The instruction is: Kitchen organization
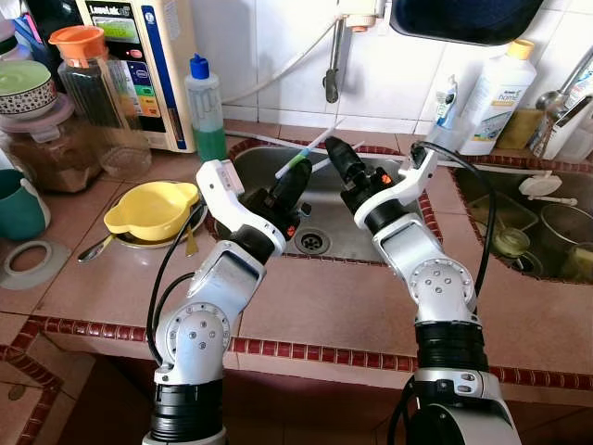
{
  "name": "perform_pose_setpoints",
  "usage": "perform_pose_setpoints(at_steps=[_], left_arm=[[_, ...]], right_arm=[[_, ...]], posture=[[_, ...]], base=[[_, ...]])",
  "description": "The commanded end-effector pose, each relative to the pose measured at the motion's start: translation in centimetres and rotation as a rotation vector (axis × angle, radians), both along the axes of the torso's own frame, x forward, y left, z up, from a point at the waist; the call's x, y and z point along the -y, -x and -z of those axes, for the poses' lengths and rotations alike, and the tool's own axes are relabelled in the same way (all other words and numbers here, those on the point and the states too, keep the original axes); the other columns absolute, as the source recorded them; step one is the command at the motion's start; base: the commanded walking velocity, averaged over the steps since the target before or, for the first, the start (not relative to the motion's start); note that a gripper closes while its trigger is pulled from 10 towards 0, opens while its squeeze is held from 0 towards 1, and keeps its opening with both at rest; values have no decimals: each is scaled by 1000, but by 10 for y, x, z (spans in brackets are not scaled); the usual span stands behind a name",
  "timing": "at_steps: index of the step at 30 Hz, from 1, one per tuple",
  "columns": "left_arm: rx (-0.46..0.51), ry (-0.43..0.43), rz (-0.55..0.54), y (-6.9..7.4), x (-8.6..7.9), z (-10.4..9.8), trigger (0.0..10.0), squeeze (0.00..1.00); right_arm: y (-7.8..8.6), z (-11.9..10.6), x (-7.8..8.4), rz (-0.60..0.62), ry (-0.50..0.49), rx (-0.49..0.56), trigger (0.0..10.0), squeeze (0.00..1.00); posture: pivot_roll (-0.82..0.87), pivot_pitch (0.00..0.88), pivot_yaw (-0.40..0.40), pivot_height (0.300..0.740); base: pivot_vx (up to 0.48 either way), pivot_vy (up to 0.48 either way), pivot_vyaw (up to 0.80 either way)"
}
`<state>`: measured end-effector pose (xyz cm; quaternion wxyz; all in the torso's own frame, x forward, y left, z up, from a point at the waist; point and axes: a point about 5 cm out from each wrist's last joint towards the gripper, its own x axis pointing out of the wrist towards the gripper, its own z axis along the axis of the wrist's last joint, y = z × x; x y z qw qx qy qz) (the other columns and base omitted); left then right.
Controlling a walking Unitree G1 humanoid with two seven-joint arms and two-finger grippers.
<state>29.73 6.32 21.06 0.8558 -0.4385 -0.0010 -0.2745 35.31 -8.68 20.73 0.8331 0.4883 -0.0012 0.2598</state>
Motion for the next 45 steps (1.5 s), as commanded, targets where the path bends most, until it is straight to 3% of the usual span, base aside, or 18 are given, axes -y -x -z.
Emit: perform_pose_setpoints(at_steps=[1, 12, 13, 14, 15, 18, 19, 20, 21, 22, 30, 31, 45], left_arm=[[-16, 69, 31, 4, 13, -1, 10000, 0], [-24, 75, 44, 5, 16, 0, 10000, 0], [-24, 75, 46, 5, 16, 0, 10000, 0], [-23, 74, 48, 5, 17, 0, 10000, 0], [-23, 74, 49, 5, 17, -1, 10000, 0], [-22, 73, 51, 5, 18, 0, 10000, 0], [-23, 73, 52, 5, 18, 0, 10000, 0], [-24, 73, 52, 5, 18, 0, 10000, 0], [-24, 73, 54, 5, 19, 0, 10000, 0], [-24, 71, 56, 5, 19, 0, 10000, 0], [-19, 65, 56, 5, 21, 0, 10000, 0], [-19, 66, 55, 5, 21, 0, 10000, 0], [-19, 72, 49, 6, 21, 0, 10000, 0]], right_arm=[[-2, -10, -14, -33, -48, 9, 0, 0], [2, -7, -26, -87, -95, -17, 0, 0], [2, -7, -27, -92, -99, -21, 314, 0], [3, -6, -28, -97, -102, -24, 1412, 0], [4, -6, -30, -103, -104, -26, 863, 0], [5, -5, -34, -116, -108, -27, 941, 0], [6, -6, -35, -121, -109, -26, 4627, 0], [6, -6, -35, -125, -110, -26, 4627, 0], [6, -6, -36, -131, -115, -27, 8353, 0], [7, -7, -38, -140, -116, -26, 10000, 0], [10, -3, -46, -172, -91, -46, 10000, 0], [11, -2, -46, -176, -91, -50, 10000, 1000], [14, -1, -49, -203, -103, -52, 10000, 1000]], posture=[[29, 41, -36, 740], [32, 39, -36, 740], [33, 38, -37, 740], [33, 37, -37, 740], [34, 37, -38, 740], [35, 35, -39, 740], [36, 35, -39, 740], [36, 35, -39, 740], [36, 34, -39, 740], [35, 33, -39, 740], [34, 30, -49, 740], [34, 30, -49, 740], [34, 32, -59, 740]], base=[[0, 0, 0], [0, 0, 0], [0, 0, 0], [0, 0, 0], [0, 0, 0], [0, 0, 0], [0, 0, 0], [0, 0, 0], [0, 0, 0], [0, 0, 0], [0, 0, 0], [0, 0, 0], [0, 0, 0]])
